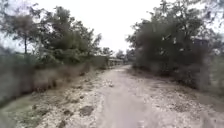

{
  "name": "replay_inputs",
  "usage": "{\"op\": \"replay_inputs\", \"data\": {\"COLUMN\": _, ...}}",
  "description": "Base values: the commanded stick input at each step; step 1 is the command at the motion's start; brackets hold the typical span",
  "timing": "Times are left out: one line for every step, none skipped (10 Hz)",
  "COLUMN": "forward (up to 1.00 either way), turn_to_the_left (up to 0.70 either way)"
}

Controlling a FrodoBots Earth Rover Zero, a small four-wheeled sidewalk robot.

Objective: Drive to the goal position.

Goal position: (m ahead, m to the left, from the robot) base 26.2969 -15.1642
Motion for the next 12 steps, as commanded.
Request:
{"op": "replay_inputs", "data": {"forward": 0.70, "turn_to_the_left": 0.00}}
{"op": "replay_inputs", "data": {"forward": 0.70, "turn_to_the_left": 0.00}}
{"op": "replay_inputs", "data": {"forward": 0.70, "turn_to_the_left": 0.00}}
{"op": "replay_inputs", "data": {"forward": 0.70, "turn_to_the_left": 0.00}}
{"op": "replay_inputs", "data": {"forward": 0.70, "turn_to_the_left": 0.00}}
{"op": "replay_inputs", "data": {"forward": 0.70, "turn_to_the_left": 0.00}}
{"op": "replay_inputs", "data": {"forward": 0.70, "turn_to_the_left": 0.00}}
{"op": "replay_inputs", "data": {"forward": 0.70, "turn_to_the_left": 0.00}}
{"op": "replay_inputs", "data": {"forward": 0.70, "turn_to_the_left": 0.00}}
{"op": "replay_inputs", "data": {"forward": 0.70, "turn_to_the_left": 0.00}}
{"op": "replay_inputs", "data": {"forward": 0.70, "turn_to_the_left": 0.00}}
{"op": "replay_inputs", "data": {"forward": 0.70, "turn_to_the_left": 0.00}}
